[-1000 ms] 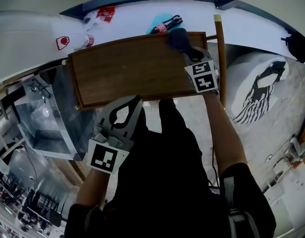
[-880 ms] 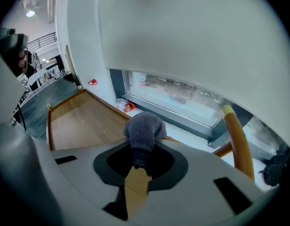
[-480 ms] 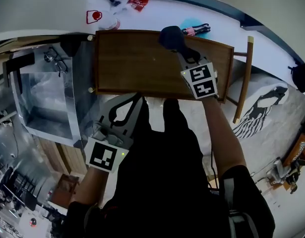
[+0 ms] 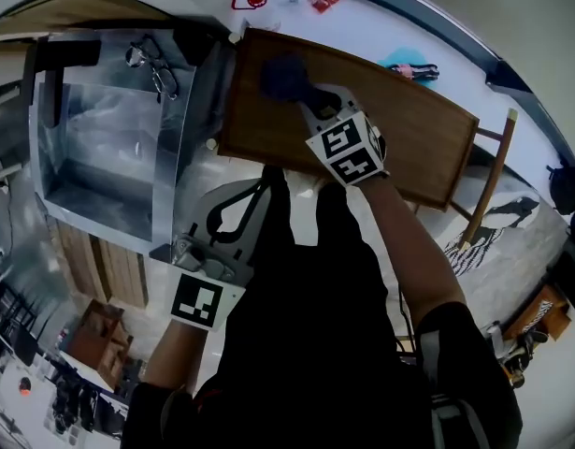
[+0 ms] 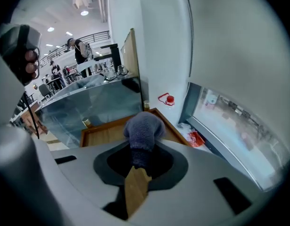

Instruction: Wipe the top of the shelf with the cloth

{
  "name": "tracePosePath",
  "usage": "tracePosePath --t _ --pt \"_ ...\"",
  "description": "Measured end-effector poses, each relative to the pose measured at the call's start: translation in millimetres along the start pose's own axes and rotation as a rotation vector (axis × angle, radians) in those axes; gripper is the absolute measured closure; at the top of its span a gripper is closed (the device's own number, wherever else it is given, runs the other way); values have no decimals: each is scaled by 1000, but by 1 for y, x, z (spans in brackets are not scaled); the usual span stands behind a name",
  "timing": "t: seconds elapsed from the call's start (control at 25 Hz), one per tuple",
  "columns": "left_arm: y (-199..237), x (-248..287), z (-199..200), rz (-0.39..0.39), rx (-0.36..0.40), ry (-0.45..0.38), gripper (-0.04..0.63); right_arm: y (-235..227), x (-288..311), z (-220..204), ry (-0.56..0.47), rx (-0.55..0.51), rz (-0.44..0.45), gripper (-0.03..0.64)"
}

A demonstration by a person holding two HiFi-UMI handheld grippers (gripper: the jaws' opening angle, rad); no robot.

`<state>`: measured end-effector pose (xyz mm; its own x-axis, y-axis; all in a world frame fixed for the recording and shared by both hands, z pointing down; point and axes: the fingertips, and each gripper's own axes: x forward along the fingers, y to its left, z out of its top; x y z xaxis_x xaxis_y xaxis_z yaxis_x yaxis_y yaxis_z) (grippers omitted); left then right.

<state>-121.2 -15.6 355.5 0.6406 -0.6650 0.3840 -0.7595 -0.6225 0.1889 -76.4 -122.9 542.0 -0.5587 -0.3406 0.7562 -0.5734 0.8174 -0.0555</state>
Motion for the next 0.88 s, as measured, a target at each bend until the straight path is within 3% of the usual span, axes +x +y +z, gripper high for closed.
tracePosePath --t 0.4,0.88 --pt "35 -40 -26 69 -52 0 575 52 54 17 46 -68 86 557" --pt "35 -42 -32 64 -55 5 575 53 65 -12 105 -45 80 558"
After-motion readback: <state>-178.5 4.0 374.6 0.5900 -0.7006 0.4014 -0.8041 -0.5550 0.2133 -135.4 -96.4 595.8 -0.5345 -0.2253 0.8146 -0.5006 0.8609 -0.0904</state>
